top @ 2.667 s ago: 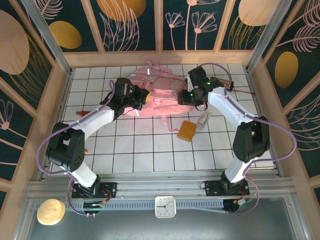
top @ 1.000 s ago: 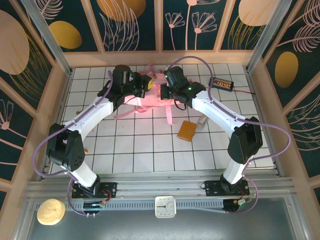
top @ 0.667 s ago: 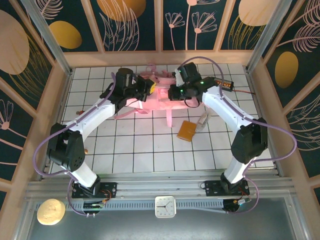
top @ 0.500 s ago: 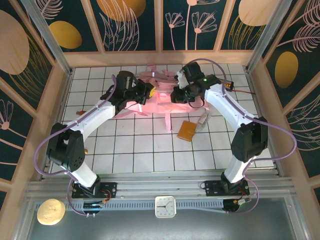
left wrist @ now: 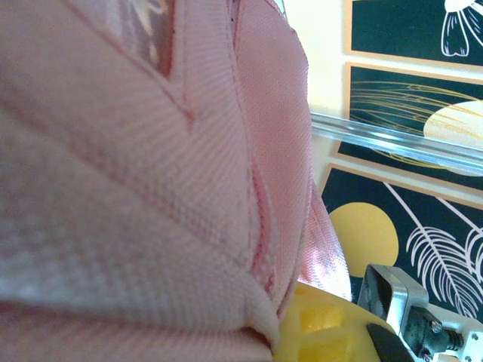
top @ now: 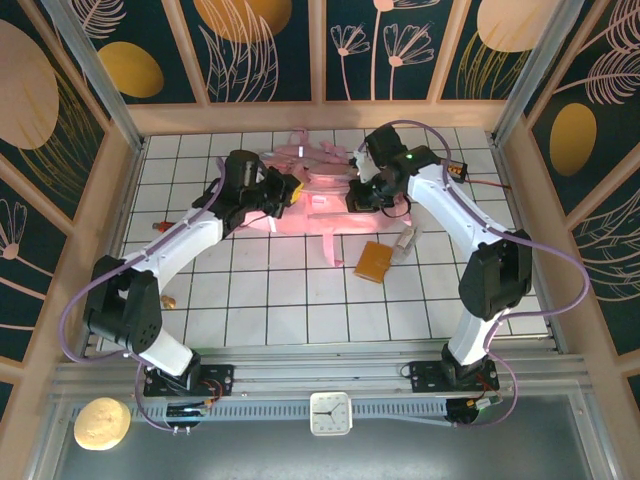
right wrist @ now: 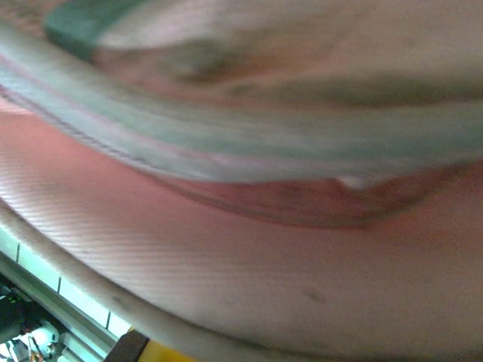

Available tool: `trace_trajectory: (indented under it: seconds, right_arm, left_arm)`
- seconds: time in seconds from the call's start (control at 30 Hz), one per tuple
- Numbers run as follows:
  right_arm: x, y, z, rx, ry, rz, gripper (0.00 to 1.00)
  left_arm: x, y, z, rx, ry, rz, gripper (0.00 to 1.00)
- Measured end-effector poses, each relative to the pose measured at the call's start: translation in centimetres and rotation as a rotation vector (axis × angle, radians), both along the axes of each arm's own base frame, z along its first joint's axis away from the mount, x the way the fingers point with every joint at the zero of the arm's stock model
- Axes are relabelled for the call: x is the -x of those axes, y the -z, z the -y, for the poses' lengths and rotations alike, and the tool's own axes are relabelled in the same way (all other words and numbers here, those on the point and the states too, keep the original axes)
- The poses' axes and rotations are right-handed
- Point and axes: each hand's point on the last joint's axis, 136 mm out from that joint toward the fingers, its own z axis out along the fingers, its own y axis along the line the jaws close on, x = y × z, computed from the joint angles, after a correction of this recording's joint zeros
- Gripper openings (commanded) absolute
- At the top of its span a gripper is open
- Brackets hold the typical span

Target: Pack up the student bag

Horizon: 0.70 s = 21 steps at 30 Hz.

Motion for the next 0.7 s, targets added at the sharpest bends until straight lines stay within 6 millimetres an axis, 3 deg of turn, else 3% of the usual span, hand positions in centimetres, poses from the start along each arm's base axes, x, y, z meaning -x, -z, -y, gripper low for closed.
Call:
trace_trajectory:
  seconds: [0.3,0.47,0.7]
  right_arm:
    - [-0.1,1.3,1.2,0.002,-0.018,-0.01,0.0]
    - [-0.6,1.1,2.4,-0.002,-0.002,-0.001,0.0]
    - [1.3,2.2,2.1,-0.042,-0.019,-0.032,0.0]
  left_arm:
    - [1.1,1.5,-1.1,-0.05,0.039,-0.012,0.0]
    - [1.8,2.2,-3.1,-0.093,0.047,0.0,0.0]
    - [2.1,3.0,-3.7,-0.159,0.12,0.046,0.0]
